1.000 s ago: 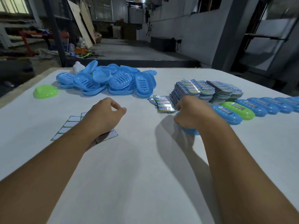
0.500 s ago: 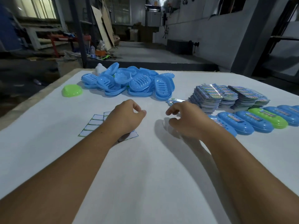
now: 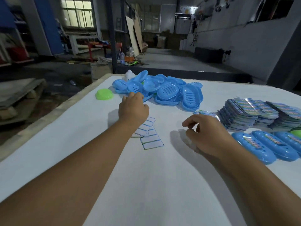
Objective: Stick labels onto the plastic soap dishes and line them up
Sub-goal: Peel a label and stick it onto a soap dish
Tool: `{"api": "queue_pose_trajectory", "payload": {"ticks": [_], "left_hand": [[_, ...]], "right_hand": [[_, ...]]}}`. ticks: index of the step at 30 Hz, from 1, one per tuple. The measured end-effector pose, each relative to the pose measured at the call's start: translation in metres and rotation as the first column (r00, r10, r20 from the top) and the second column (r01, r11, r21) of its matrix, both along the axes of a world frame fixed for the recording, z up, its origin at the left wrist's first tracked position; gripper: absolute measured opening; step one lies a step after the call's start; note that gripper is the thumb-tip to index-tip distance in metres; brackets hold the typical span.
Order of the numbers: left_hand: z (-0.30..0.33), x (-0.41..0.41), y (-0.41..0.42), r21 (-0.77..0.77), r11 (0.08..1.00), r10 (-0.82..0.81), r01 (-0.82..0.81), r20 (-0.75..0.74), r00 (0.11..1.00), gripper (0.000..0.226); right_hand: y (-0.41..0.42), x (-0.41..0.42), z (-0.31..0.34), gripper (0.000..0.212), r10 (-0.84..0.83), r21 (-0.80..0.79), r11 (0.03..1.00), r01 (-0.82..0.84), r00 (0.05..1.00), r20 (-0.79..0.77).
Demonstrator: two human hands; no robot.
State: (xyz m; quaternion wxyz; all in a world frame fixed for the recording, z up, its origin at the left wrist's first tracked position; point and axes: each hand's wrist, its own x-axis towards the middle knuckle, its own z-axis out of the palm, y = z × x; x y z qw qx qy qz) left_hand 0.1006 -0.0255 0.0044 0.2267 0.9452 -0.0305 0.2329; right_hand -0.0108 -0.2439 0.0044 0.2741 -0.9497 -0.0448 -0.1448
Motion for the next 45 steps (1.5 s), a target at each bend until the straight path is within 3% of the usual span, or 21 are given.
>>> {"api": "queue_pose_trajectory", "payload": {"ticks": [4, 13, 28, 33, 35, 38, 41, 45], "left_hand": [[0.0, 0.021, 0.005, 0.128, 0.991, 0.037, -0.03, -0.053, 0.998, 0.041], [-0.006, 0.04, 0.007, 0.084, 0.996, 0.035, -0.033, -0.026, 0.999, 0.031], [-0.003, 0.058, 0.006, 0.204, 0.978, 0.046, -0.043, -0.008, 0.999, 0.022], [-0.006, 0.062, 0.006, 0.201, 0.978, 0.034, -0.052, 0.091, 0.995, 0.018], [-0.005, 0.062, 0.008, 0.096, 0.995, 0.006, -0.015, 0.085, 0.996, 0.014], [0.001, 0.062, 0.01, -0.325, 0.943, -0.07, 0.065, -0.004, 0.998, 0.013], [0.014, 0.055, 0.009, -0.679, 0.734, -0.091, 0.013, -0.079, 0.993, 0.012], [0.021, 0.04, 0.007, -0.898, 0.438, -0.208, -0.025, -0.129, 0.97, 0.013]], "right_hand": [[0.0, 0.002, -0.002, 0.021, 0.008, 0.018, 1.0, -0.008, 1.0, 0.004], [0.001, 0.003, -0.002, 0.018, 0.028, 0.066, 0.997, -0.029, 0.999, 0.02], [0.003, 0.004, -0.006, 0.014, 0.027, 0.053, 0.998, -0.026, 1.0, -0.006], [0.003, 0.004, -0.005, 0.016, 0.043, 0.065, 0.997, -0.042, 0.999, -0.012], [0.003, 0.004, -0.005, 0.016, 0.049, 0.07, 0.996, -0.048, 0.999, -0.01], [0.003, 0.004, -0.004, 0.016, 0.044, 0.064, 0.997, -0.043, 0.999, -0.007], [0.004, 0.003, -0.003, 0.016, 0.04, 0.066, 0.997, -0.04, 0.999, -0.008], [0.004, 0.004, -0.002, 0.018, 0.023, 0.096, 0.995, -0.023, 1.0, 0.007]]}}
